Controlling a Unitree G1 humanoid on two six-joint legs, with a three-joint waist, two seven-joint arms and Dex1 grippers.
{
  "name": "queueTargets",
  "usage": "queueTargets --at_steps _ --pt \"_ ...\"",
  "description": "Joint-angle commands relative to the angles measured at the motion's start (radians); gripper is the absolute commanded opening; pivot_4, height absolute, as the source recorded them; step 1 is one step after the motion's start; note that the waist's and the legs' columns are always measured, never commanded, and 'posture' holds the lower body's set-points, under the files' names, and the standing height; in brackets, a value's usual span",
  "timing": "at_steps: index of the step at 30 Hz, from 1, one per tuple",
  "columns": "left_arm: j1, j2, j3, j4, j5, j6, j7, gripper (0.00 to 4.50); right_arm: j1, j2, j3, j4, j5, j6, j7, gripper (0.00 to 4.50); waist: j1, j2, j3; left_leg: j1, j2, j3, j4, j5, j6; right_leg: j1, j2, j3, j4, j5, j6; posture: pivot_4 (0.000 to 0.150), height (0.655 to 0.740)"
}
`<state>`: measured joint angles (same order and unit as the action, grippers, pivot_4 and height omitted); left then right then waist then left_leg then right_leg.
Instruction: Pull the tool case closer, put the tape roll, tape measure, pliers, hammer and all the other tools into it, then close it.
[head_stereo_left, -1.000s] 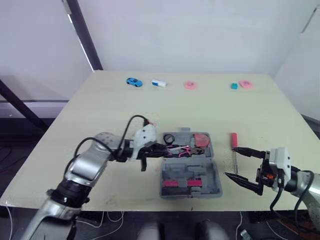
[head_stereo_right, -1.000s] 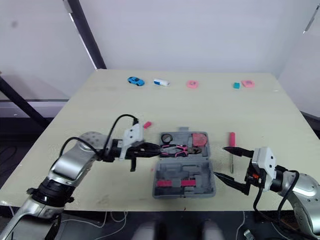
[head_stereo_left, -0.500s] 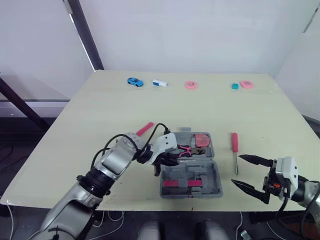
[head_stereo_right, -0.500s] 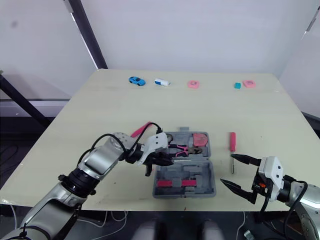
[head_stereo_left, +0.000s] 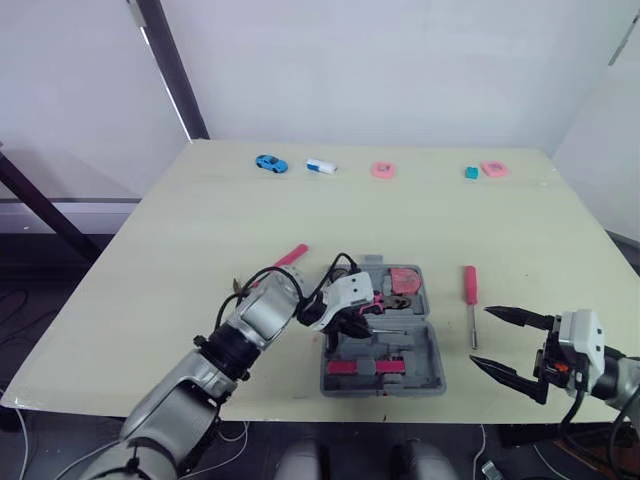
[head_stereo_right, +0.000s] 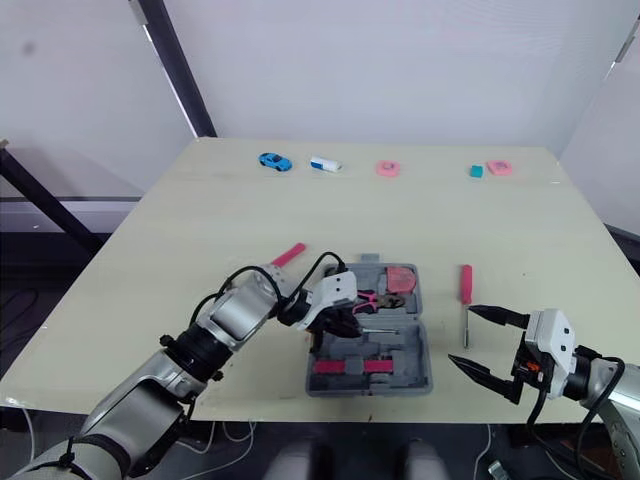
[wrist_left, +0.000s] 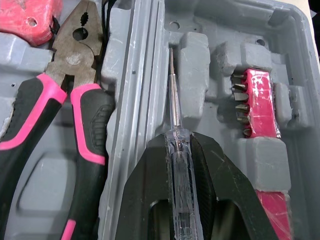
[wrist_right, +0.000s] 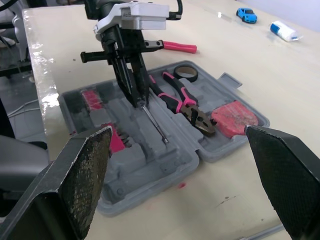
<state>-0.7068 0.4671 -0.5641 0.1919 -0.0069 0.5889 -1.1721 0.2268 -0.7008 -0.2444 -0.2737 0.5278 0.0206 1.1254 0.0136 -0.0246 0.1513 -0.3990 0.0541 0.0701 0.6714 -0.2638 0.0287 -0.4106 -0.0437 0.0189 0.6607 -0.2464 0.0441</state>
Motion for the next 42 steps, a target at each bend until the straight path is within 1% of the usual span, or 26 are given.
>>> queueTargets --at_steps 1,9,19,20,21,22,23,24,34,42 --pt "-0.022 -0.014 -0.026 0.024 0.024 -0.028 -0.021 0.07 0.002 -0.016 -0.024 -0.015 0.017 0.005 0.011 4.50 0.000 0.000 0.000 0.000 0.000 0.000 0.000 0.000 0.000 0.000 0.000 0.000 0.000 0.000 0.000 0.150 0.7400" --pt "-0.049 -0.050 -0.035 0.085 0.057 -0.059 -0.048 0.07 0.005 -0.015 -0.010 -0.018 0.003 0.007 0.005 4.50 0.003 0.000 0.000 0.000 -0.001 -0.001 0.001 0.000 0.000 0.001 0.000 0.000 0.000 0.000 0.000 0.150 0.7400" --pt "-0.057 -0.063 -0.027 0.093 0.074 -0.057 -0.067 0.07 0.009 0.009 0.002 -0.010 -0.014 -0.007 -0.001 4.50 0.004 0.000 0.000 -0.001 -0.001 -0.002 0.002 0.000 0.000 0.001 0.000 0.001 0.000 0.000 0.000 0.150 0.7400" --pt "-0.056 -0.061 -0.025 0.088 0.073 -0.053 -0.072 0.57 0.009 0.009 0.002 -0.011 -0.014 -0.007 -0.001 4.50 0.003 0.000 0.000 -0.001 -0.001 -0.002 0.002 0.000 0.000 0.001 0.000 0.001 0.000 0.000 0.000 0.150 0.7400" --pt "-0.054 -0.058 -0.024 0.083 0.074 -0.052 -0.074 1.21 0.007 0.009 0.002 -0.012 -0.015 -0.006 -0.002 4.50 0.003 0.000 0.000 -0.001 -0.001 -0.002 0.002 0.000 0.000 0.001 0.000 0.001 0.000 0.000 0.000 0.150 0.7400" --pt "-0.051 -0.052 -0.026 0.078 0.079 -0.058 -0.076 1.38 0.004 0.008 0.003 -0.014 -0.014 -0.003 -0.004 4.50 0.003 0.000 0.000 -0.001 -0.001 -0.002 0.002 0.000 0.000 0.001 0.000 0.001 0.000 0.000 0.000 0.150 0.7400" --pt "-0.048 -0.048 -0.028 0.073 0.084 -0.062 -0.078 1.82 0.002 0.008 0.003 -0.016 -0.013 0.000 -0.005 4.50 0.002 0.000 0.000 -0.001 -0.001 -0.002 0.002 0.000 0.000 0.001 0.000 0.001 0.000 0.000 0.000 0.150 0.7400" --pt "-0.047 -0.046 -0.029 0.070 0.084 -0.055 -0.080 1.94 0.000 0.008 0.004 -0.017 -0.013 0.002 -0.007 4.50 0.000 0.000 0.000 -0.001 -0.001 -0.002 0.002 0.000 0.000 0.001 0.000 0.001 0.000 0.000 0.000 0.150 0.7400" --pt "-0.056 -0.052 -0.011 0.083 0.089 -0.061 -0.047 1.94 -0.021 0.003 0.018 -0.041 -0.008 0.030 -0.025 4.50 -0.001 0.000 0.000 0.000 -0.001 -0.002 0.002 0.000 0.000 0.001 0.002 0.001 0.001 0.000 0.000 0.150 0.7400" --pt "-0.060 -0.043 0.024 0.008 0.064 -0.032 -0.034 1.94 -0.026 0.004 0.027 -0.074 -0.003 0.059 -0.049 4.50 -0.001 0.000 0.000 0.000 -0.001 -0.003 0.003 0.000 0.000 0.001 0.002 0.001 0.001 0.000 0.000 0.150 0.7400"
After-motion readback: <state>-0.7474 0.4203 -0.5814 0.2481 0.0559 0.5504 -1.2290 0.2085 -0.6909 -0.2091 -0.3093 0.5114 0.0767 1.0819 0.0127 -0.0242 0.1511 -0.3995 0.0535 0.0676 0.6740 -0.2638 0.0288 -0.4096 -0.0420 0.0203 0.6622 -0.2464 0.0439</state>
